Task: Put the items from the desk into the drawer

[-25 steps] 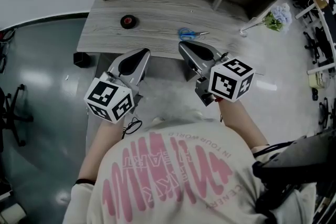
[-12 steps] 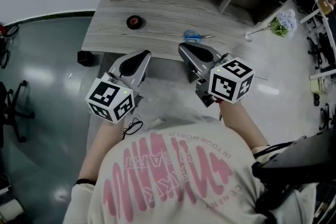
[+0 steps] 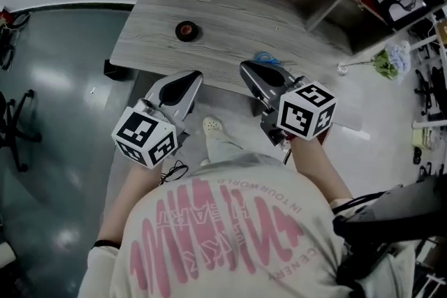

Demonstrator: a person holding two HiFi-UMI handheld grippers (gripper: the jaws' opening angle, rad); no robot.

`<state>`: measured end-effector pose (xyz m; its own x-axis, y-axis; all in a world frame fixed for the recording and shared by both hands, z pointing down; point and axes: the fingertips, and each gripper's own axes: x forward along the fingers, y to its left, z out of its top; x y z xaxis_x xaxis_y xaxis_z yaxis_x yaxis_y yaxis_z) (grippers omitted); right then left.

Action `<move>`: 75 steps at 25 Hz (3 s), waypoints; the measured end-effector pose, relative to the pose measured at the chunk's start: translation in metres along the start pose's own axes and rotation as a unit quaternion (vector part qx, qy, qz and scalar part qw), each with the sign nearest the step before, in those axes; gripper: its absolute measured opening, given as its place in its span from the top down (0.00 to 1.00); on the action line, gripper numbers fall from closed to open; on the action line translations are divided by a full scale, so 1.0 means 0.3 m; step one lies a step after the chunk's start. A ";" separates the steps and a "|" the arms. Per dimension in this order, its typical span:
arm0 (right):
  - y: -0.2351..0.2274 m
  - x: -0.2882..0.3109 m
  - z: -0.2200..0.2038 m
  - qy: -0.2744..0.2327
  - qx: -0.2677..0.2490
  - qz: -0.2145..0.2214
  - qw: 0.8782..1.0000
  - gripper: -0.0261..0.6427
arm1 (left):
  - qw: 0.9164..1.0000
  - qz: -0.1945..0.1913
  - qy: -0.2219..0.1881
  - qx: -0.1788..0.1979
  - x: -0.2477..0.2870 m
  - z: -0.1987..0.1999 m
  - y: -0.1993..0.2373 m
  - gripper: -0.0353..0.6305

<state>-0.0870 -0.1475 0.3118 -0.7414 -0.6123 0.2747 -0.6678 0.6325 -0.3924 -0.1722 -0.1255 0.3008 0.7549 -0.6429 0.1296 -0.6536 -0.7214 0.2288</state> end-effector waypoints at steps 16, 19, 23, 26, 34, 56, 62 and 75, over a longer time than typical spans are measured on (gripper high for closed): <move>-0.185 0.722 -0.136 0.226 -0.168 0.105 0.954 0.91 | 0.988 0.142 0.036 -0.057 -0.011 -0.047 0.426 0.92; -0.216 0.806 -0.176 0.272 -0.194 0.108 0.936 0.86 | 0.984 0.161 0.038 -0.065 -0.039 -0.057 0.453 0.92; -0.252 0.882 -0.229 0.328 -0.249 0.103 0.906 0.77 | 0.981 0.173 0.040 -0.076 -0.070 -0.084 0.474 0.92; -0.264 0.922 -0.276 0.372 -0.279 0.096 0.880 0.77 | 0.978 0.184 0.039 -0.085 -0.103 -0.103 0.491 0.92; -0.302 0.973 -0.360 0.483 -0.313 0.070 0.814 0.76 | 0.974 0.202 0.035 -0.099 -0.156 -0.131 0.516 0.92; -0.195 0.773 -0.397 0.436 -0.217 0.034 0.873 0.78 | 0.983 0.162 0.025 -0.078 -0.224 -0.120 0.395 0.92; -0.068 0.565 -0.419 0.372 -0.098 0.046 0.922 0.78 | 0.990 0.116 0.033 -0.067 -0.176 -0.143 0.254 0.92; 0.253 -0.002 -0.449 0.226 0.030 0.070 0.971 0.78 | 0.998 0.004 0.031 -0.062 -0.107 -0.250 -0.116 0.92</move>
<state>-0.1463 -0.0352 0.4001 -0.7872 -0.2420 0.5673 -0.5628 0.6579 -0.5004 -0.1696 -0.0605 0.3610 0.7542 -0.6287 0.1895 -0.6506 -0.6763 0.3454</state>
